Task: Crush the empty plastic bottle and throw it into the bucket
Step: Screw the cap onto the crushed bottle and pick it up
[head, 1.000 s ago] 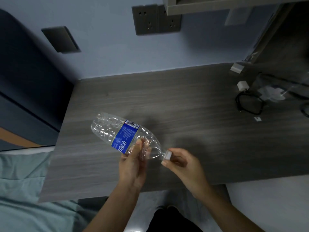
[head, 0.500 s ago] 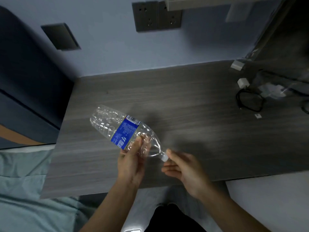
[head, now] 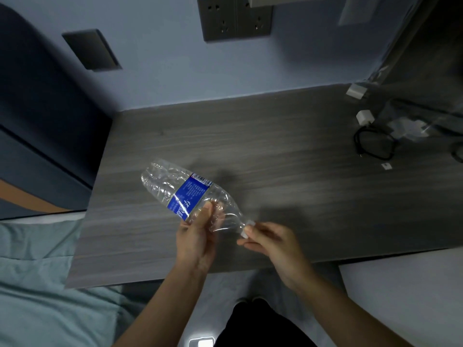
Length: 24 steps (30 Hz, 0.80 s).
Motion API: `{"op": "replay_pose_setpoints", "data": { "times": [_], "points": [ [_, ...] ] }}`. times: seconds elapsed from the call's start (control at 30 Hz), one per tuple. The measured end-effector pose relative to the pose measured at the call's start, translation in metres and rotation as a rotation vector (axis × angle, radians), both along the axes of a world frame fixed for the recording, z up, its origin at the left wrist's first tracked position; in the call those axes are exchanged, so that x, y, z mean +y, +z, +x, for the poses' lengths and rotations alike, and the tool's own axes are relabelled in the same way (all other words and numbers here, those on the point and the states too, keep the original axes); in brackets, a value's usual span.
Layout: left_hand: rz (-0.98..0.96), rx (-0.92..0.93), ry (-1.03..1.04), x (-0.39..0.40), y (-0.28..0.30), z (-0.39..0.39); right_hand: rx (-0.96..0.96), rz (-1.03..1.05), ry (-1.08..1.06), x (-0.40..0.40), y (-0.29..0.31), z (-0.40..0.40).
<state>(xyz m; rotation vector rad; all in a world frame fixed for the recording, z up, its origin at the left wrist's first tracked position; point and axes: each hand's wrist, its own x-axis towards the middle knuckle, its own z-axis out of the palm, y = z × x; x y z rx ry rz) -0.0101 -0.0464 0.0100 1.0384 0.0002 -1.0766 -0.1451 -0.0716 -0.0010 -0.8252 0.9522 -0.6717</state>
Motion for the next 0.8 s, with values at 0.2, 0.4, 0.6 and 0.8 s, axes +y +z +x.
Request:
{"op": "replay_pose_setpoints", "data": {
  "times": [0.2, 0.4, 0.6, 0.8],
  "points": [
    [-0.022, -0.021, -0.079, 0.006, 0.001, 0.001, -0.020, 0.034, -0.003, 0.011, -0.003, -0.007],
    [0.118, -0.495, -0.347, 0.022, 0.008, -0.001, -0.008, 0.100, -0.044, 0.019, -0.009, -0.037],
    [0.175, -0.777, -0.687, 0.056, -0.002, -0.008, 0.123, 0.115, -0.061, 0.040, -0.030, -0.089],
    [0.275, -1.235, -1.026, 0.095, -0.032, -0.007, 0.353, 0.218, -0.064, 0.090, -0.069, -0.133]
  ]
}}
